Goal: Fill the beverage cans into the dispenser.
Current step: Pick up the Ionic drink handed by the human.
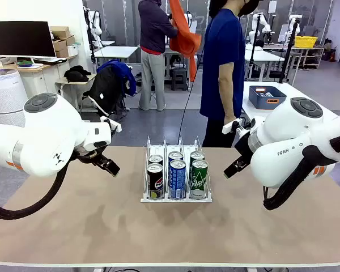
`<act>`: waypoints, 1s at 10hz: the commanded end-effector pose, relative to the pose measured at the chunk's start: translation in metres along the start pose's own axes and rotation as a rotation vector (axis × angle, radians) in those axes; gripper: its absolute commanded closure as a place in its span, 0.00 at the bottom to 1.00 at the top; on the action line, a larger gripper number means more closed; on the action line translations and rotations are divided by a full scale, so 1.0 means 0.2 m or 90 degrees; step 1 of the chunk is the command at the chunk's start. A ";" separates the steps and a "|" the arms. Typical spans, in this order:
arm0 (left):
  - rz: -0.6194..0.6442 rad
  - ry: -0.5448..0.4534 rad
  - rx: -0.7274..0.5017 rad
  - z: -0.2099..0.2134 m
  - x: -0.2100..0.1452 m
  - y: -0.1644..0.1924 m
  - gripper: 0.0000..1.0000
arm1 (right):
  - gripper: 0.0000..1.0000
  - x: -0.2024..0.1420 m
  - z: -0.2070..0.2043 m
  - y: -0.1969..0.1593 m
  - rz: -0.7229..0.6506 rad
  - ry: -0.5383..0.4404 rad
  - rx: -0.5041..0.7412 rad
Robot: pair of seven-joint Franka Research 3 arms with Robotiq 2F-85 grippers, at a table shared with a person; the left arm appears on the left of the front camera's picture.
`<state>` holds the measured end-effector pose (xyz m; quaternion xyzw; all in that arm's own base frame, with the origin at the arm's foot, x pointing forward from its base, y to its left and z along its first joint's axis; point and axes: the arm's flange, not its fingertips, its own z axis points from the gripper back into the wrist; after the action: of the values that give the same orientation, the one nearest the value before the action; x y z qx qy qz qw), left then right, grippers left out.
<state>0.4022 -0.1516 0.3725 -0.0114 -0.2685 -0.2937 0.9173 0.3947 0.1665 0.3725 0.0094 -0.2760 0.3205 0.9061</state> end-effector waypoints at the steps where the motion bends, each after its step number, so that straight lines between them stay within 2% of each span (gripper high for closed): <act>1: 0.000 0.000 0.000 0.00 0.00 0.00 0.00 | 0.00 0.00 0.00 0.00 0.000 0.000 0.000; 10: 0.000 0.000 0.000 0.00 0.00 0.00 0.00 | 0.00 0.00 0.00 0.00 0.000 0.000 0.000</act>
<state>0.4020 -0.1520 0.3726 -0.0114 -0.2685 -0.2942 0.9172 0.3947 0.1666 0.3725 0.0091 -0.2760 0.3208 0.9060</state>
